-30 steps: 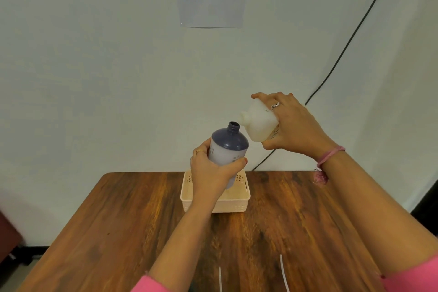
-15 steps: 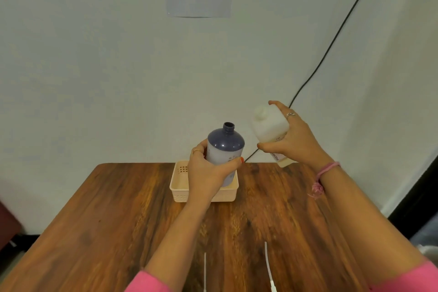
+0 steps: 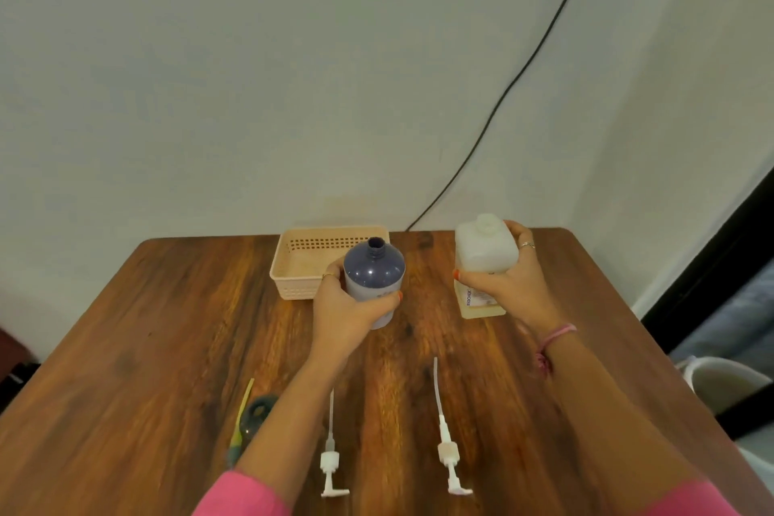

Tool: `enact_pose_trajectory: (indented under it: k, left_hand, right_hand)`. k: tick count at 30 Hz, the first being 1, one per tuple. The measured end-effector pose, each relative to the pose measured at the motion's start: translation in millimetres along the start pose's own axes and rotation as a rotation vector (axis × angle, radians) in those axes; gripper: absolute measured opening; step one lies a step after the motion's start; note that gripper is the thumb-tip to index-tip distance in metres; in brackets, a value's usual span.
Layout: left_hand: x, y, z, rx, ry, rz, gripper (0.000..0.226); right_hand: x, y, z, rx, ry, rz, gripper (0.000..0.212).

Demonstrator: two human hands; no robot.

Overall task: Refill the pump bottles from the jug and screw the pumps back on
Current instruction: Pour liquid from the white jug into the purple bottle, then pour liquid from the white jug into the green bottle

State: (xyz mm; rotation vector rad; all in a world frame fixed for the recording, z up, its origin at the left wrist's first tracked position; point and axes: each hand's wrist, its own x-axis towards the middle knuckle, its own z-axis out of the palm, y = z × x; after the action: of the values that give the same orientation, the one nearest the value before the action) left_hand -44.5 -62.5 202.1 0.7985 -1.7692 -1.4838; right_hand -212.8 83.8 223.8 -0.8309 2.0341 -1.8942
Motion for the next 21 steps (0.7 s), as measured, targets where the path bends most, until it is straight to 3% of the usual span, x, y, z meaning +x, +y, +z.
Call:
enact_pose_trajectory:
  k: [21]
  left_hand:
    - [-77.3,-141.0,24.5,0.186,-0.051,-0.261,0.083]
  right_hand:
    - [-95.3,147.5,-24.9,-0.085,-0.001,0.234,0.088]
